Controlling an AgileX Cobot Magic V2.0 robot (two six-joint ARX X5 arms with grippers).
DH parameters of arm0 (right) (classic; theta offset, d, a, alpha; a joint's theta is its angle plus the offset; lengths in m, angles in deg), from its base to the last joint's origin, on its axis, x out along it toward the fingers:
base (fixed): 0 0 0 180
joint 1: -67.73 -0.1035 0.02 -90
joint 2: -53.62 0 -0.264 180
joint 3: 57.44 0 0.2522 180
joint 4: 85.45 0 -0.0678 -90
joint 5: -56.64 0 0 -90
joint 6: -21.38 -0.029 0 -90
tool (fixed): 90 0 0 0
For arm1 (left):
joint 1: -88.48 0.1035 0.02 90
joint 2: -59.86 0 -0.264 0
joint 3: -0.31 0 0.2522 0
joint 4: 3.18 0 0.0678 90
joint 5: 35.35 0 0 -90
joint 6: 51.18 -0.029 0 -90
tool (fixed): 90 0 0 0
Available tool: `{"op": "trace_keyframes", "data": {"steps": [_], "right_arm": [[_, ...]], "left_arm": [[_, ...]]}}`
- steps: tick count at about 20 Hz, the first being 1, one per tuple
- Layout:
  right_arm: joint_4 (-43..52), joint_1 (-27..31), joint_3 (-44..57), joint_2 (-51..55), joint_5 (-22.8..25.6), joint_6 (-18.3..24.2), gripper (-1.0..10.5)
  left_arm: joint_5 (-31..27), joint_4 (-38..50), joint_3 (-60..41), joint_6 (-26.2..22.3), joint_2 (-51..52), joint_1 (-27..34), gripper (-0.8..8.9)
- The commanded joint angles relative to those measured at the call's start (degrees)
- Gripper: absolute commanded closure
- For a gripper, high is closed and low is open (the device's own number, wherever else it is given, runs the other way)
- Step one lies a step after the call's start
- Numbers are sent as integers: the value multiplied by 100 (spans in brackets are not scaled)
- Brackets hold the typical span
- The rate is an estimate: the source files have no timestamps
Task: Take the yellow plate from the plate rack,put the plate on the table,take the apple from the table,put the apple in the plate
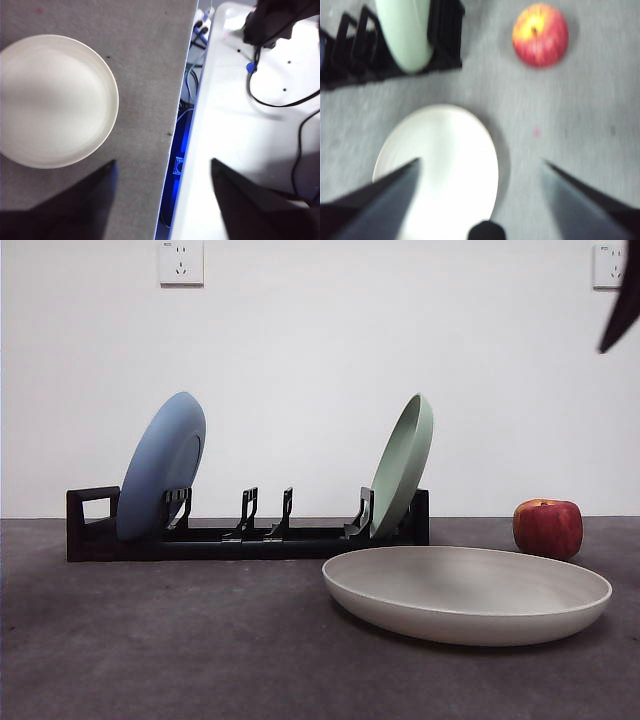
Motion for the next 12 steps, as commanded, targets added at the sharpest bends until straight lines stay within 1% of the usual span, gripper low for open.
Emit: {"op": "trace_keyframes", "data": {"steps": [1,5,7,9,12], "right_arm": [[297,-7,-232,-474,313,-24,182],[350,-7,-1104,-1816,778,238,182],[328,-13,-1609,-2540,855,240,182],[306,-107,-2118,-3239,852,221,182],[286,-256,-2726,-4048,1108,219,182]], "left_arm": [[26,-13,-2,262,391,70,817],[-59,-20,-4,509,1246,87,818],[-275,-22,-7,682,1626,87,818],[-562,-24,-9,966,1982,87,818],[-892,-26,-26,1287,2402,87,818]]}}
